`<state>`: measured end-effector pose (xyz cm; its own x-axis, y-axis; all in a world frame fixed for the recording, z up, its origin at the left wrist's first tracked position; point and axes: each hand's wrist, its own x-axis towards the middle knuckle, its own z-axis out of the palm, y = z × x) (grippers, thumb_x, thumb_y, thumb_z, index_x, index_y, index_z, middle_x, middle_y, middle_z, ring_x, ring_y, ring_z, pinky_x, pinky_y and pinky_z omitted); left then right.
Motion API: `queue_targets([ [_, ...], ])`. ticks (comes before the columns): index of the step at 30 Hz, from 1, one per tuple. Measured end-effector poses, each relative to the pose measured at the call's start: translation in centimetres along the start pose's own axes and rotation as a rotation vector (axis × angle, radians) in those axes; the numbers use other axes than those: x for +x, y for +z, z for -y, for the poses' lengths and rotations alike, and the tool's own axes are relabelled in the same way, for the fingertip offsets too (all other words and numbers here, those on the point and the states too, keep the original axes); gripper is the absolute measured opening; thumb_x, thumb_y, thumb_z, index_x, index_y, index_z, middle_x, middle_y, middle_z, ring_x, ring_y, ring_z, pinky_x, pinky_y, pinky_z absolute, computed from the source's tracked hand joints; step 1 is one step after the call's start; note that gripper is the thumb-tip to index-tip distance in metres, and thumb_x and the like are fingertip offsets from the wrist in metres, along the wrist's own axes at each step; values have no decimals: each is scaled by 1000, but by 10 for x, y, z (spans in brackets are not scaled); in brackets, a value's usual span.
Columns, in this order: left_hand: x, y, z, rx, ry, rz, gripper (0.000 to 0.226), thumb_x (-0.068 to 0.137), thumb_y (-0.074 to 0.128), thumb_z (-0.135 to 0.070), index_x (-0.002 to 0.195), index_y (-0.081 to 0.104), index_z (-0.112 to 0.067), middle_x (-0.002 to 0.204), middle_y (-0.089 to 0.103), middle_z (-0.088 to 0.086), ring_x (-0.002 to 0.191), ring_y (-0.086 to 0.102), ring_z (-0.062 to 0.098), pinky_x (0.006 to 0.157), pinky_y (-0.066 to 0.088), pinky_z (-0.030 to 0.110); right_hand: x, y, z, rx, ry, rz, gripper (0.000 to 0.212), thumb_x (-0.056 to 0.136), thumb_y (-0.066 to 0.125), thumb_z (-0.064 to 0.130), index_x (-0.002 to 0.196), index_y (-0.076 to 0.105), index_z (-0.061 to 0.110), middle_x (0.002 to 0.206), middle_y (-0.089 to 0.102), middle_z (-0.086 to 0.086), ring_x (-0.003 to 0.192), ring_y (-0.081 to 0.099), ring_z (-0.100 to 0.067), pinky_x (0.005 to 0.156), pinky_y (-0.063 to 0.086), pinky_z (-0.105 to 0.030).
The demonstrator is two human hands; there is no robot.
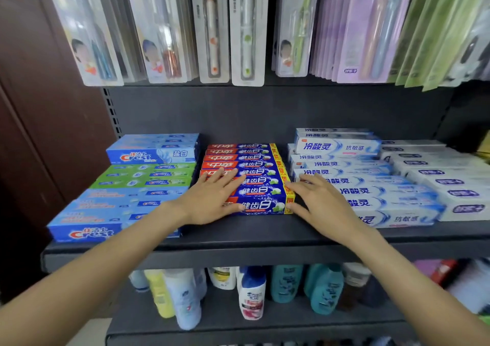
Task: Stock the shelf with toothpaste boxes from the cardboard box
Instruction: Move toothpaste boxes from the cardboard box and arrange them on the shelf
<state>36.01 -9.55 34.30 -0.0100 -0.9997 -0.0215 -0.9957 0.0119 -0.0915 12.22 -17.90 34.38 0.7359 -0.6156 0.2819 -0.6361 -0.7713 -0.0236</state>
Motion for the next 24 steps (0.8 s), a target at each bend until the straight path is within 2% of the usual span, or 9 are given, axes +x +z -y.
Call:
queue_targets([
  [2, 1, 0, 0, 38, 8, 5, 95, 70, 4, -81, 149, -5, -29, 159, -6, -1, 146, -5, 25, 117, 2, 44, 4, 1, 3, -28, 15, -42, 49, 97, 44, 40, 143, 38, 22, 138, 52, -2, 136, 30, -17, 111, 17, -27],
  [4, 3, 0, 2, 87, 11, -14, 102, 62, -7, -80, 150, -3, -28, 159, -2, 0, 146, 0, 26, 117, 6, 44, 8, 3, 6, -59, 21, -64, 47, 97, 45, 37, 141, 40, 21, 135, 55, -3, 133, 34, -18, 110, 20, -27],
  [7, 7, 0, 5, 184, 24, -80, 122, 47, -28, -84, 150, 4, -25, 159, 8, 1, 145, 13, 26, 115, 19, 42, 12, 7, 9, -65, 44, -72, 46, 97, 47, 32, 140, 42, 16, 135, 54, -7, 133, 35, -21, 110, 22, -28],
  [9, 10, 3, 7, 211, 26, -118, 128, 44, -32, -83, 150, 9, -25, 158, 12, 1, 144, 18, 26, 114, 24, 41, 12, 10, 9, -66, 49, -77, 47, 96, 48, 30, 140, 42, 14, 135, 53, -9, 134, 35, -22, 110, 23, -29],
  [12, 11, 6, 9, 184, 37, -142, 126, 48, -30, -84, 150, 12, -23, 158, 15, 2, 143, 20, 27, 113, 26, 43, 9, 11, 10, -47, 51, -85, 47, 96, 49, 28, 140, 41, 13, 135, 53, -9, 133, 36, -22, 109, 25, -30],
  [16, 11, 6, 9, 187, 37, -95, 124, 48, -29, -85, 150, 5, -23, 159, 8, 3, 145, 13, 27, 115, 22, 44, 7, 8, 10, -60, 53, -103, 46, 97, 47, 31, 140, 41, 15, 135, 53, -9, 133, 35, -22, 108, 24, -28],
  [20, 4, -12, -1, -1, 26, -19, 125, 49, -8, -95, 151, 6, -23, 159, 4, 1, 146, 2, 20, 118, 8, 40, -5, -4, 1, 38, 31, -161, 48, 97, 47, 35, 141, 40, 19, 139, 51, -5, 138, 28, -19, 111, 22, -30],
  [22, 1, -22, -15, -119, 31, -157, 118, 57, 0, -94, 149, 20, -23, 157, 16, -2, 145, 11, 15, 117, 12, 33, -23, -14, -19, 113, 33, -252, 44, 96, 48, 33, 138, 46, 20, 136, 54, -3, 137, 31, -18, 109, 27, -31],
  [24, -1, -26, -34, -224, 57, -378, 93, 73, 15, -84, 142, 37, -26, 150, 35, -6, 138, 29, 11, 112, 22, 27, -44, -25, -45, 161, 51, -316, 41, 96, 47, 35, 134, 51, 21, 134, 56, -3, 135, 36, -18, 105, 31, -31],
])
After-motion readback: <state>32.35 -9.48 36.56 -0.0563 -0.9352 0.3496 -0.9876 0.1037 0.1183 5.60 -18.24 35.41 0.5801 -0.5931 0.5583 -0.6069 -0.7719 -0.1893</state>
